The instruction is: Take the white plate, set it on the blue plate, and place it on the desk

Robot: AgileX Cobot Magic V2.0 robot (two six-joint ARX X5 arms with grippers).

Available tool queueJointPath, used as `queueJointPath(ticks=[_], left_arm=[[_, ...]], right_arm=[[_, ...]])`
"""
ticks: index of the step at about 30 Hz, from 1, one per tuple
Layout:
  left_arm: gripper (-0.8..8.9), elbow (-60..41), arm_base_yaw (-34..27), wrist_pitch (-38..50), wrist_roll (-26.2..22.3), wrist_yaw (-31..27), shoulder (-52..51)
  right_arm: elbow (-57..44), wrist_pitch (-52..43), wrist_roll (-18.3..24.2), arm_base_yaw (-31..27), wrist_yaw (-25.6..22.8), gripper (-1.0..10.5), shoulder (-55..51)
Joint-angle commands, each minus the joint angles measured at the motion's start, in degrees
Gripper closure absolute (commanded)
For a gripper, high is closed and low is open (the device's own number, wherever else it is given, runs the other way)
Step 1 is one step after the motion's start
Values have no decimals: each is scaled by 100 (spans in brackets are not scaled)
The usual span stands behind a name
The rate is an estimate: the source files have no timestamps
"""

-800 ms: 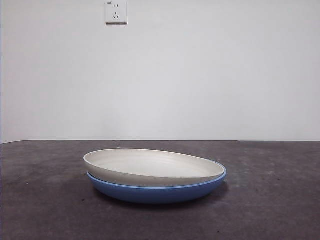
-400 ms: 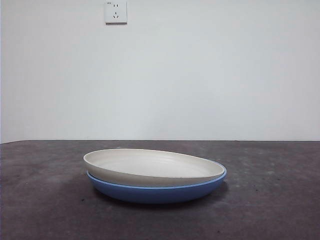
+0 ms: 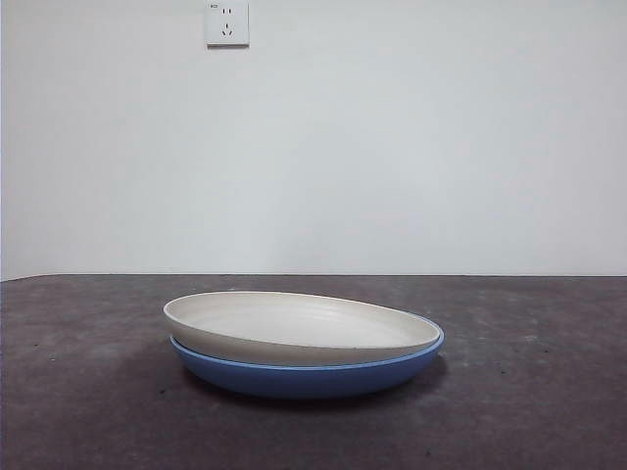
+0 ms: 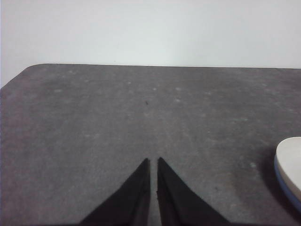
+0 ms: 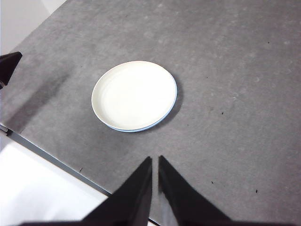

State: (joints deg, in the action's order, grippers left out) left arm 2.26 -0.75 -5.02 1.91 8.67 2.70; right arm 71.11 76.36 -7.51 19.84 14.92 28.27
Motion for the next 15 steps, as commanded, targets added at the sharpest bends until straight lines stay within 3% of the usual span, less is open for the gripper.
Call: queueJointPath(ticks=[1,15], left_arm=[[789,-83,-20,-24,76,-31,-136],[789,-162,-17,-581,225,-761,-254]], right_arm=[[101,-72,48,28,2,927,33],[101,-72,48,28,2,927,33]])
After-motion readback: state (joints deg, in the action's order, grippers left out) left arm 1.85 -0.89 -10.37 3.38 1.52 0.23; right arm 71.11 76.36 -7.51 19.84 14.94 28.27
